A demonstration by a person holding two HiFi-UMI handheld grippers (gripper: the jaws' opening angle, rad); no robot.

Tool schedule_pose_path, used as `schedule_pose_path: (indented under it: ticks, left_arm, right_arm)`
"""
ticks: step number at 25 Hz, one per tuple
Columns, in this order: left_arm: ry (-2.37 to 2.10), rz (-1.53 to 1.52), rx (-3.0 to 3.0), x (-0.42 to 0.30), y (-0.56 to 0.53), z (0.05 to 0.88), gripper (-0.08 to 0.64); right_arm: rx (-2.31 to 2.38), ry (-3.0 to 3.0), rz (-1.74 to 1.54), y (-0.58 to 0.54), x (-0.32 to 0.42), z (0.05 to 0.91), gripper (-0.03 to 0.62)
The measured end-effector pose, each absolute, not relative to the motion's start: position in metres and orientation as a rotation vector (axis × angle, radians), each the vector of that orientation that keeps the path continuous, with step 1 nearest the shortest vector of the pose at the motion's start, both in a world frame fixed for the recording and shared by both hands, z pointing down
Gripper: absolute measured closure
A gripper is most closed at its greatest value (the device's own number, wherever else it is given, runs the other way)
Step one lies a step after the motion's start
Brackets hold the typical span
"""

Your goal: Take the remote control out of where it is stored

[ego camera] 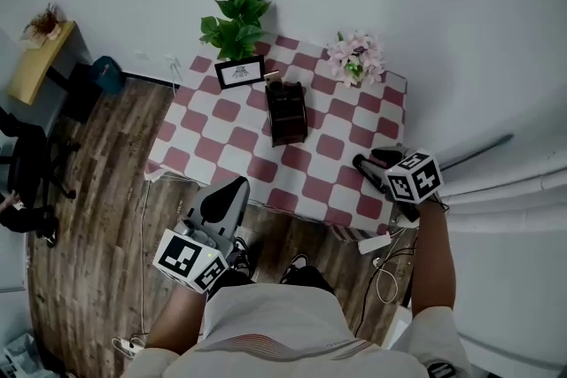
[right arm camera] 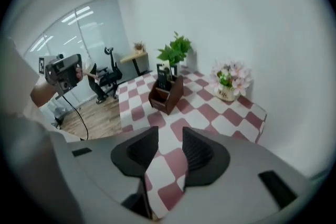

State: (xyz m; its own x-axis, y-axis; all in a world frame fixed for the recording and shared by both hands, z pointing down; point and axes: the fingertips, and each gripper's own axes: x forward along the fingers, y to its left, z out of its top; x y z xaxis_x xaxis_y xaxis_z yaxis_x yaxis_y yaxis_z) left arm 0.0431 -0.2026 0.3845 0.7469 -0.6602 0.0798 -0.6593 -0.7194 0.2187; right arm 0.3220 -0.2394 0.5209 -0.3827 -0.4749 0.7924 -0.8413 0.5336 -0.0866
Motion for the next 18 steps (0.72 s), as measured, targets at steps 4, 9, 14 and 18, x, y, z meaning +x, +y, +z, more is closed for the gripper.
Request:
schedule_pose_path:
  ticks: [4, 9, 14, 18]
  left_arm:
    - [-1.034, -0.027, 2.746, 0.036, -0.211, 0.368, 0.551]
    - [-1.028, -0.043, 2.783, 0.022, -0.216, 0.355, 0.551]
    - [-1.03, -0.02, 2.795, 0.01, -0.214, 0.352, 0.552]
    - [-1.023, -0.038, 2.791, 0.0, -0.216, 0.355, 0.551]
  right_arm:
    - [1.239, -2.236, 0.419, -0.225, 0.281, 0.465, 0.502]
    - [1.466, -2.441, 0.196, -0.212, 0.233, 0.41, 0.55]
    - [1.641, -2.512, 0.134, -0.202, 0.206, 0.377, 0.568]
    - [1.711, -2.514, 0.097, -0.205, 0.188, 0.369, 0.571]
